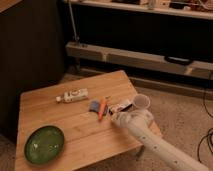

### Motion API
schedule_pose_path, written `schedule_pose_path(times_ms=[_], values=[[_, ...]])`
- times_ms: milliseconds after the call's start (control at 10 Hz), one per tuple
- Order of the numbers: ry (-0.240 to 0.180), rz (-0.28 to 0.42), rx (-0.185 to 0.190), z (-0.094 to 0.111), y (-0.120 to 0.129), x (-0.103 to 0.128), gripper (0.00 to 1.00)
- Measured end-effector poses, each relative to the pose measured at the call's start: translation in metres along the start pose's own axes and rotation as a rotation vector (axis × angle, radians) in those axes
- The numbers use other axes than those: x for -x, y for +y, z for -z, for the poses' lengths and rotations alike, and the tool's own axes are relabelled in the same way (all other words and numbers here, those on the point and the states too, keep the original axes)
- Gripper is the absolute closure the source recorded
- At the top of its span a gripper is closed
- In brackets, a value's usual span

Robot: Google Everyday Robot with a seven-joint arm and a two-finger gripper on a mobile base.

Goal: Push the eraser across the table

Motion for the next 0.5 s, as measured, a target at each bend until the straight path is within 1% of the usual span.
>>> schedule_pose_path(times_ms=[100,200,300,400,500], values=[[0.026,0.054,0.034,0.016,-0.019,0.027,1.0],[0.052,0.08,0.065,0.033,-0.029,0.04,1.0],[0.077,0.098,0.095,0.051,-0.036,0.047,1.0],[0.112,0.106,0.132,0.081,-0.046,0.049,1.0],[0.126,0.094,0.15,0.098,-0.05,0.047,1.0]])
